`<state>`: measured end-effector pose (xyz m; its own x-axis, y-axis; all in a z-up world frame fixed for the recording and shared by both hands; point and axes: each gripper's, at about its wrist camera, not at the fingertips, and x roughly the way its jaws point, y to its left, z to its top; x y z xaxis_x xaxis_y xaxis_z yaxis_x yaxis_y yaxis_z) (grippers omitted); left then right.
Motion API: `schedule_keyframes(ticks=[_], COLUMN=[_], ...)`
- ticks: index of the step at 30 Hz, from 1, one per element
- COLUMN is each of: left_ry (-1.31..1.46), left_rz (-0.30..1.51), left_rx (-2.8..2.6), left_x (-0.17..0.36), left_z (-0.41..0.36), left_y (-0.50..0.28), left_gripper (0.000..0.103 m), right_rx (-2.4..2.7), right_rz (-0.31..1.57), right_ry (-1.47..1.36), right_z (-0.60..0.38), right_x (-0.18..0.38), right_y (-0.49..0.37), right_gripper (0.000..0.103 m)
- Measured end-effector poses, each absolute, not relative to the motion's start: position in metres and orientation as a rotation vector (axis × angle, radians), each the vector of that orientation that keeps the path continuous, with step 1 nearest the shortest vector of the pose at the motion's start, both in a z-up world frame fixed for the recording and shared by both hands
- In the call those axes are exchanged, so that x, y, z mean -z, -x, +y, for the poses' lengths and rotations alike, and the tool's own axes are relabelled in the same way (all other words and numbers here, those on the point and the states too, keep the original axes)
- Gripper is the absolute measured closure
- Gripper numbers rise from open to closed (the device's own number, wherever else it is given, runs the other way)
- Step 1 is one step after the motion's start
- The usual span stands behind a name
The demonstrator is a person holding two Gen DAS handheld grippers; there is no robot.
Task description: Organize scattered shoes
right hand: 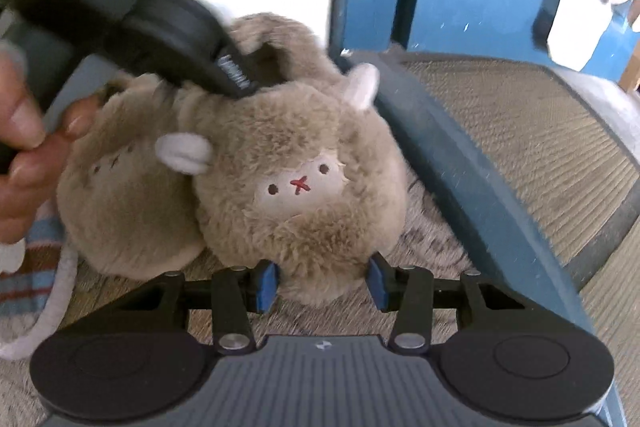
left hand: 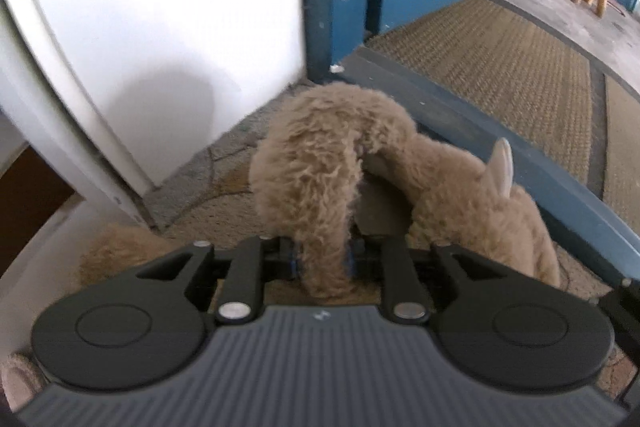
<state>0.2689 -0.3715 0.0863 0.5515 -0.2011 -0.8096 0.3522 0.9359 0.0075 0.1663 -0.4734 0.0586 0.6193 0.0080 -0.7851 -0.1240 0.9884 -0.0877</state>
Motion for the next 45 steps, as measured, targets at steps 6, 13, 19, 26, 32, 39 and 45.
schedule_keyframes(ticks=[6, 13, 19, 26, 32, 39, 45], left_ry=[-0.257, -0.409, -0.457, -0.536, -0.596, -0.550, -0.375], left_rz=[0.861, 0.801, 0.795, 0.715, 0.677, 0.713, 0.858], left_rx=[0.246, 0.144, 0.137, 0.097, 0.094, 0.120, 0.243], left_x=[-0.091, -0.092, -0.091, -0.097, -0.098, -0.109, -0.122], left_z=[-0.366, -0.359, -0.358, -0.360, -0.362, -0.355, -0.344], left_y=[-0.259, -0.254, -0.253, -0.243, -0.234, -0.210, -0.168], left_gripper=[0.082, 0.080, 0.074, 0.003, 0.000, 0.000, 0.000], right_rx=[-0.101, -0.204, -0.174, -0.036, 0.023, 0.136, 0.345], right_rz=[0.895, 0.897, 0.935, 0.928, 0.902, 0.919, 0.959], right_ry=[0.186, 0.076, -0.082, -0.052, -0.090, -0.105, -0.222], right_z=[-0.458, -0.445, -0.452, -0.433, -0.427, -0.420, -0.425], right_x=[-0.053, -0.058, -0.053, -0.059, -0.078, -0.105, -0.108], right_y=[-0.179, -0.197, -0.195, -0.168, -0.126, -0.081, -0.041], right_gripper=[0.059, 0.060, 0.060, 0.019, 0.008, 0.001, 0.001])
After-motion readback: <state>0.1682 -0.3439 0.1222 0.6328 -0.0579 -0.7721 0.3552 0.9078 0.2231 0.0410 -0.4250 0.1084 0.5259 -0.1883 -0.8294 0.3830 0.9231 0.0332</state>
